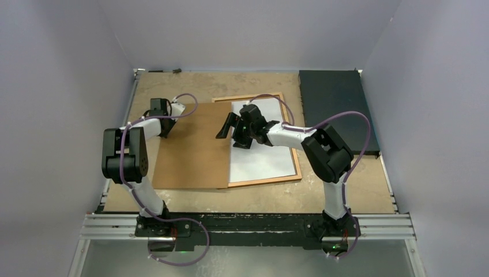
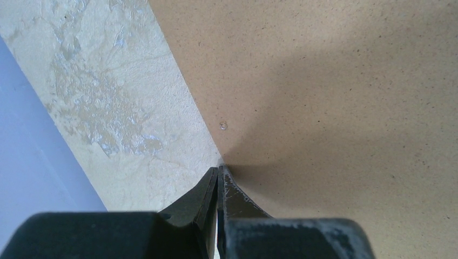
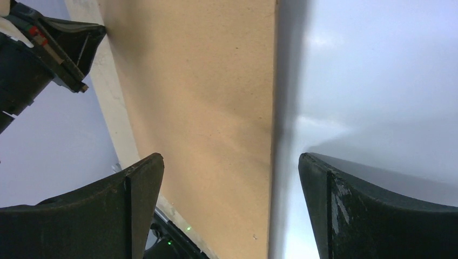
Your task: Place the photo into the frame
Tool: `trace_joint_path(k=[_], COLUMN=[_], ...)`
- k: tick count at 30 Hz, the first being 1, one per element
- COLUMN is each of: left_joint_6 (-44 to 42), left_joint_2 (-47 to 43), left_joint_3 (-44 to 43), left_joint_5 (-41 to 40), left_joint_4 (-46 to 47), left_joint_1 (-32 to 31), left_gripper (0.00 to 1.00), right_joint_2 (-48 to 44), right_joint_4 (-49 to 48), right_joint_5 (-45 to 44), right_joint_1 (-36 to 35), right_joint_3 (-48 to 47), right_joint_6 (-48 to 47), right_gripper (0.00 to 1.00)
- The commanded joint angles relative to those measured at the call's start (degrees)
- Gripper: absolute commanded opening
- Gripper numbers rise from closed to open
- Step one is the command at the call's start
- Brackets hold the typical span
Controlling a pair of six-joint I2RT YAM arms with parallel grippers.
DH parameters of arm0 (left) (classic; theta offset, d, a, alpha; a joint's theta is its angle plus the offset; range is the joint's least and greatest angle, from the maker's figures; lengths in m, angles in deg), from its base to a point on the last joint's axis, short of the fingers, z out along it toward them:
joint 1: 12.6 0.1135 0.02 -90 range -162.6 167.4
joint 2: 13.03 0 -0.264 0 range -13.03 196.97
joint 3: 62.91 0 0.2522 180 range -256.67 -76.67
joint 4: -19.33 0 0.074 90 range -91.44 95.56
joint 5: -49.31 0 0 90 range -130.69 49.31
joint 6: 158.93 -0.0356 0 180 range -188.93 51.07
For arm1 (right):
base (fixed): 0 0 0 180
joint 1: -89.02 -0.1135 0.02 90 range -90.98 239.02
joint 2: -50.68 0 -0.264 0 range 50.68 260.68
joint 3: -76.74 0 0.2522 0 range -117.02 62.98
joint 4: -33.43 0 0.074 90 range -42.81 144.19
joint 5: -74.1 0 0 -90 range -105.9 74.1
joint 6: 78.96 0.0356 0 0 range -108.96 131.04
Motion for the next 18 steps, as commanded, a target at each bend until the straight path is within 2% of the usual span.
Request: trace_joint_path(k=[1, 7, 18], left_joint_6=[4.2, 4.0, 3.7], left_joint_2=[3.4, 2.5, 3.7], left_joint_3=[3.2, 1.7, 3.6], left_joint_5=[9.7, 13.2, 12.7], left_joint_4=[-13.8, -16.9, -15.4], left_joint_1=[-1.3, 1.3, 1.8], left_gripper=[0.00, 0.00, 0.00], right_joint_2=[-3.7, -3.6, -1.4], right_joint_4=[-2.9, -3.8, -6.0], right_joint_5=[1.6, 2.3, 5.1], right_joint_1=[0.5, 1.1, 1.2], right_joint_3=[0.7, 0.4, -0.4], right_joint_6=[-1.6, -2.4, -1.9], right_gripper=[0.96, 0.94, 0.87])
